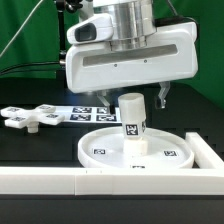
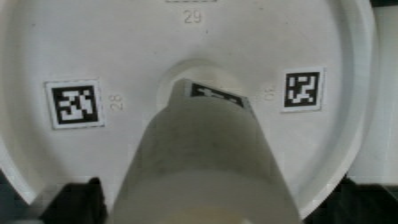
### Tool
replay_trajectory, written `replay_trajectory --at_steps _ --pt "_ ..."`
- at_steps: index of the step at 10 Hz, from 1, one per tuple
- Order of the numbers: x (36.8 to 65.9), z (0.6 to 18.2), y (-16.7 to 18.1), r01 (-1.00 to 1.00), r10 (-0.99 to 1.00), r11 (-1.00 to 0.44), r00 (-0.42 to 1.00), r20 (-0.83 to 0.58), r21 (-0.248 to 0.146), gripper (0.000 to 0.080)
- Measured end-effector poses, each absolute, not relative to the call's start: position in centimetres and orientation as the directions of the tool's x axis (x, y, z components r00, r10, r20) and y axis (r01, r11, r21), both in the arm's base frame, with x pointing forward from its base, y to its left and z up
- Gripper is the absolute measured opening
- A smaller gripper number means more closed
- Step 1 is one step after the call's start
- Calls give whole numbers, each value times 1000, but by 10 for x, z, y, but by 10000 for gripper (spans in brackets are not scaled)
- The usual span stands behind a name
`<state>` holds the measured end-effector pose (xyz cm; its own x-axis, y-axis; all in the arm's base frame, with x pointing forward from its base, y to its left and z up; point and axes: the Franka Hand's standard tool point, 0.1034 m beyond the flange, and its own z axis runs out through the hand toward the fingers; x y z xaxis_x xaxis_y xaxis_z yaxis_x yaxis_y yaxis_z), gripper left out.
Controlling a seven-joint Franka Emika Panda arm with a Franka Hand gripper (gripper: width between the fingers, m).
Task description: Assemble round table
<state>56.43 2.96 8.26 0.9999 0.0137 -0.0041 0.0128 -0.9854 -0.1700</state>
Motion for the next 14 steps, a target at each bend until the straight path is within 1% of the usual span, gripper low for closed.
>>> replay_trajectory --at_steps 4,6,8,11,13,14 --pt "564 82 28 238 236 -957 971 33 -164 648" --pt "564 82 29 386 383 -911 922 53 -144 648" --pt "563 81 30 558 554 -821 830 67 -121 648" --pt "562 80 28 716 714 -692 697 66 -92 648" --pt "562 80 28 773 770 -628 634 70 -84 648" --pt "562 80 27 822 820 -565 569 67 -74 648"
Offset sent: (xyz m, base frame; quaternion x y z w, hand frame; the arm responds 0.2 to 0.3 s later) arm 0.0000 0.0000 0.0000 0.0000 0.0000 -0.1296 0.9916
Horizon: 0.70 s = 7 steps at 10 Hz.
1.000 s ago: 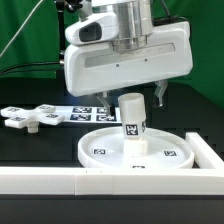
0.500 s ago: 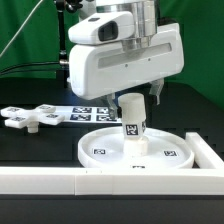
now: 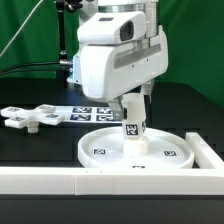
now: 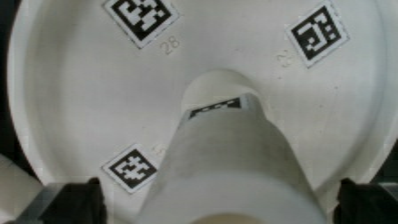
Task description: Assemble round table
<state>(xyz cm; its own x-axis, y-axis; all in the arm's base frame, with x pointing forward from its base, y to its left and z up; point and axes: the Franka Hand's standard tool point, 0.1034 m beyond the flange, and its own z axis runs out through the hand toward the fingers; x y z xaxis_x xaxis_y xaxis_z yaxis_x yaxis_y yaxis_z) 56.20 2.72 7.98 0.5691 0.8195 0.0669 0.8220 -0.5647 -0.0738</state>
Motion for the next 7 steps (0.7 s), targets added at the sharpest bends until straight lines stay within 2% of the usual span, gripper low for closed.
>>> replay_trajectory --at_steps 3,4,6,7 --pt "562 79 24 910 908 -411 414 61 -54 648" --pt "562 79 24 908 906 -415 418 61 -54 648" --pt "562 79 25 903 901 -427 430 61 -54 405" --pt "562 79 24 902 900 -428 431 61 -54 406"
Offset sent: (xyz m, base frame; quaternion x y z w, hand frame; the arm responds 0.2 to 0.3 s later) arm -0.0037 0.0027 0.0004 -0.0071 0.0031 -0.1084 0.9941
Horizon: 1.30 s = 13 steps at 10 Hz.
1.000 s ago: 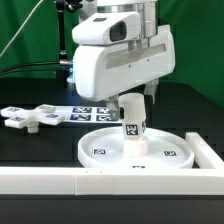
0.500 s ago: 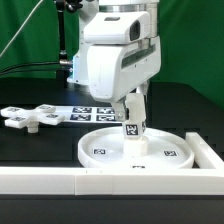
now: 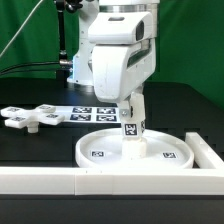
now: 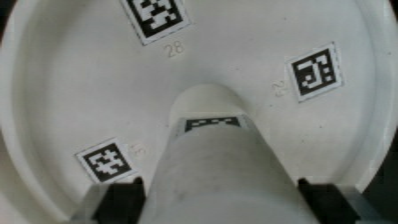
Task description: Assemble round table
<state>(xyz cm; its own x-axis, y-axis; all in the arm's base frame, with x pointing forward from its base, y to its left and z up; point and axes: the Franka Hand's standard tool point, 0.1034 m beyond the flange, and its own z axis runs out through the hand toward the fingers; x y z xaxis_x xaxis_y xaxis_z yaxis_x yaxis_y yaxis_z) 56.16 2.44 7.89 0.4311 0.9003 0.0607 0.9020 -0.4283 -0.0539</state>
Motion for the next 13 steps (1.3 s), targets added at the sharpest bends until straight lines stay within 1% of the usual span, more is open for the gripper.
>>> replay_trajectory --at_steps 3,4,5,6,8,10,11,13 --pt "562 79 24 893 892 -446 449 60 -55 406" --pt "561 78 24 806 804 -588 592 57 -70 406" --pt "561 78 25 720 718 -690 694 53 -73 406" --pt "561 78 28 651 649 -756 759 50 -74 406" --pt "560 78 31 446 445 -891 895 31 -87 407" --pt "562 79 33 301 300 -950 954 22 -88 407" --pt "562 78 32 270 270 -959 963 19 -89 407" --pt "561 78 33 131 131 -987 991 6 -92 407"
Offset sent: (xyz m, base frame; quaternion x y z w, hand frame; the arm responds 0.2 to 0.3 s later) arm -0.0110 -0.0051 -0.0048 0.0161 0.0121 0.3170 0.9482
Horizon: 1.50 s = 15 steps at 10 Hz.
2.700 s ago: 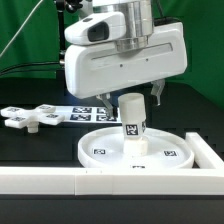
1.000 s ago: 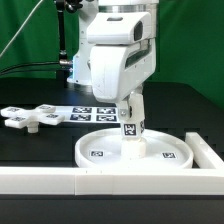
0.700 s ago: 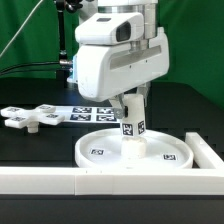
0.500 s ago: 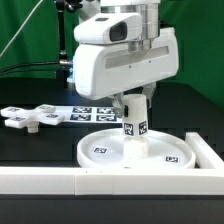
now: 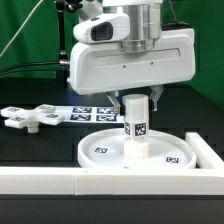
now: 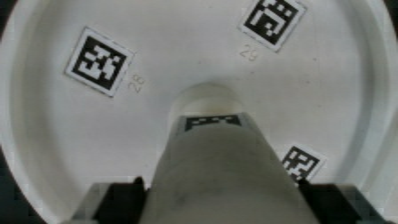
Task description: Assemble round table
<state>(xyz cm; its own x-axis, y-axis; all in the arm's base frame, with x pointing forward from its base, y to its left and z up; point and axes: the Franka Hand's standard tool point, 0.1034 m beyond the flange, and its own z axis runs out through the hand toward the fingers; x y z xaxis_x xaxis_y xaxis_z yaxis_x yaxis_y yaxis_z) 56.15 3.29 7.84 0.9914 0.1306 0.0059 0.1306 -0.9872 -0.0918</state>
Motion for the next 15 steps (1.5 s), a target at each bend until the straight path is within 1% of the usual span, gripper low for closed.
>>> replay_trajectory --at_steps 1,2,3,4,6,7,8,9,10,11,12,14,15 --pt "561 78 33 94 94 -991 996 3 -92 407" --pt "561 78 33 -18 -17 -995 1000 -7 -103 407" --pt "562 78 32 -134 -132 -983 991 -19 -124 407" --pt "562 78 32 -203 -201 -971 979 -27 -127 407" --pt "561 77 33 -417 -414 -900 909 -56 -124 409" --pt "561 77 32 -540 -534 -830 841 -80 -135 409" --pt "562 77 31 -617 -609 -775 787 -98 -140 409" --pt "562 76 32 -723 -714 -679 690 -117 -128 409" --pt "562 76 32 -778 -767 -616 628 -133 -126 409" --pt "562 76 32 -784 -773 -608 620 -134 -125 409" --pt "562 77 32 -830 -817 -545 557 -145 -117 409" --pt "562 77 33 -873 -859 -477 488 -157 -107 409" --pt "562 76 33 -920 -904 -379 391 -175 -96 409"
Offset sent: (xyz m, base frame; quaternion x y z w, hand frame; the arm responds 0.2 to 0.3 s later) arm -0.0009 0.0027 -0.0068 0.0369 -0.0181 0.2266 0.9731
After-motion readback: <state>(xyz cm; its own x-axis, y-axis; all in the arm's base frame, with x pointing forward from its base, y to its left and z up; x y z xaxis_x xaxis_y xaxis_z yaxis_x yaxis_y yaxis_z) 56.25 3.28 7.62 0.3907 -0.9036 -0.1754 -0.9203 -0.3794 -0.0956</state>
